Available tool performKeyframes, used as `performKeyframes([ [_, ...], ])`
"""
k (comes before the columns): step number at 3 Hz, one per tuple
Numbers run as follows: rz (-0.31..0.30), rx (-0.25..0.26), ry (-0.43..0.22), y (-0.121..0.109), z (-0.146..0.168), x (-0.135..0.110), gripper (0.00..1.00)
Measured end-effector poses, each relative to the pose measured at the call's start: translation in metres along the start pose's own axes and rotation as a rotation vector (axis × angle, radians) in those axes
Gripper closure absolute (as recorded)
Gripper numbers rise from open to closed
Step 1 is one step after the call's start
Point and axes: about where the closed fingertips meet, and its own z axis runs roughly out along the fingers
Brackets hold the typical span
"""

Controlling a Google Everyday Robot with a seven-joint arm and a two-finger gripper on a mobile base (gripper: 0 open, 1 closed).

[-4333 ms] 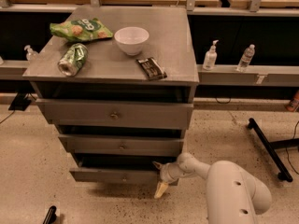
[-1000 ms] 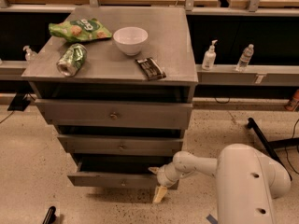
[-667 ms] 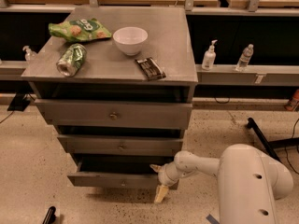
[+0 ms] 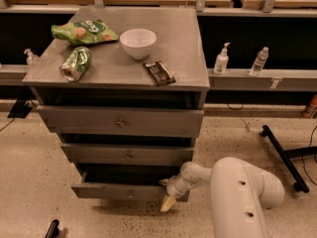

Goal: Open bottom drawer

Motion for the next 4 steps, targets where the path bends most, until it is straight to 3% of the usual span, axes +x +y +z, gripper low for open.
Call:
performKeyframes([
  [1, 0.008, -0.004, 0.003, -0.0012, 0.0038, 0.0029, 0.36],
  [2, 0.008, -0.004, 0.003, -0.0012, 0.0033, 0.0026, 0.34],
  [3, 0.008, -0.004, 0.003, -0.0012, 0.0028, 0.0022, 0.25],
  [4, 0.008, -0.004, 0.003, -0.0012, 0.0028, 0.0022, 0.07],
])
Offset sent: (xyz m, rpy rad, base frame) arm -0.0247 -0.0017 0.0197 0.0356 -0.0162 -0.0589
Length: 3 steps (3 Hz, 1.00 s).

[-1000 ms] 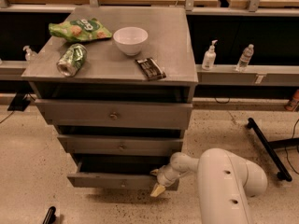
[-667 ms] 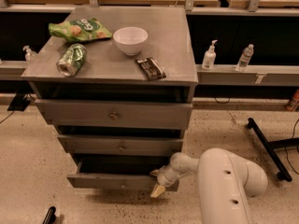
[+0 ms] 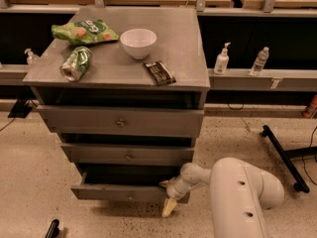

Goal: Open bottom drawer

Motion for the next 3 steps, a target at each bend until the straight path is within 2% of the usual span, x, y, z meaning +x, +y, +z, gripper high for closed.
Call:
performKeyframes([
  [1, 0.000, 0.000, 0.000, 0.000, 0.000, 0.000, 0.00],
  [2, -0.022, 0.038, -0.073, -0.003, -0.012, -0.019, 0.00],
  [3, -0.068, 0.080, -0.124, -0.012, -0.032, -0.045, 0.00],
])
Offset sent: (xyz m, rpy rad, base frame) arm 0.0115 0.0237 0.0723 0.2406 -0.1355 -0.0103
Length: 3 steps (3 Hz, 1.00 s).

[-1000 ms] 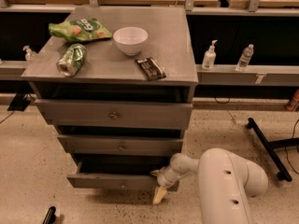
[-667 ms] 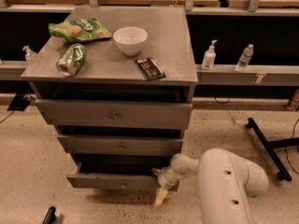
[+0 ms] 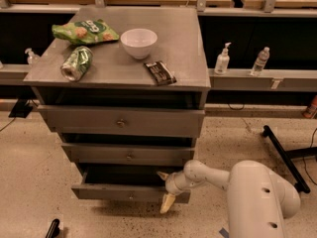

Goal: Open bottom drawer

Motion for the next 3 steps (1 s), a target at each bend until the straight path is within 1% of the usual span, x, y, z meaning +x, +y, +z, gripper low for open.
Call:
performKeyframes([
  [1, -0.040, -0.021, 0.042, -0.006, -0.002, -0.016, 0.00],
  [2, -0.052, -0.113, 0.080, 0.003, 0.022, -0.020, 0.00],
  [3, -0.032, -0.203, 0.069, 0.014, 0.054, -0.008, 0.00],
])
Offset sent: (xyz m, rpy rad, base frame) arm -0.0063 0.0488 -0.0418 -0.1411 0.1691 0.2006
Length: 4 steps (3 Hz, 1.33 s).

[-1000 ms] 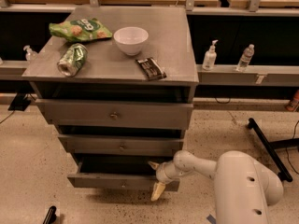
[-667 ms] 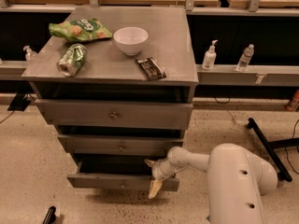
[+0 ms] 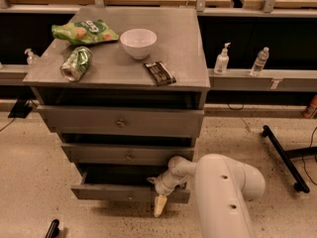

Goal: Open bottom drawer

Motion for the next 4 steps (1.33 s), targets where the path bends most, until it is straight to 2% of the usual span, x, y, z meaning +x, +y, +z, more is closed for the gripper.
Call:
performKeyframes([
  [1, 0.006, -0.057, -0.043, 0.0062, 0.0221, 0.0004, 0.13],
  [3, 0.000, -0.063, -0.059, 0.0064, 0.0215, -0.0052, 0.23],
  [4, 0.000, -0.063, -0.059, 0.0064, 0.0214, -0.0052, 0.24],
])
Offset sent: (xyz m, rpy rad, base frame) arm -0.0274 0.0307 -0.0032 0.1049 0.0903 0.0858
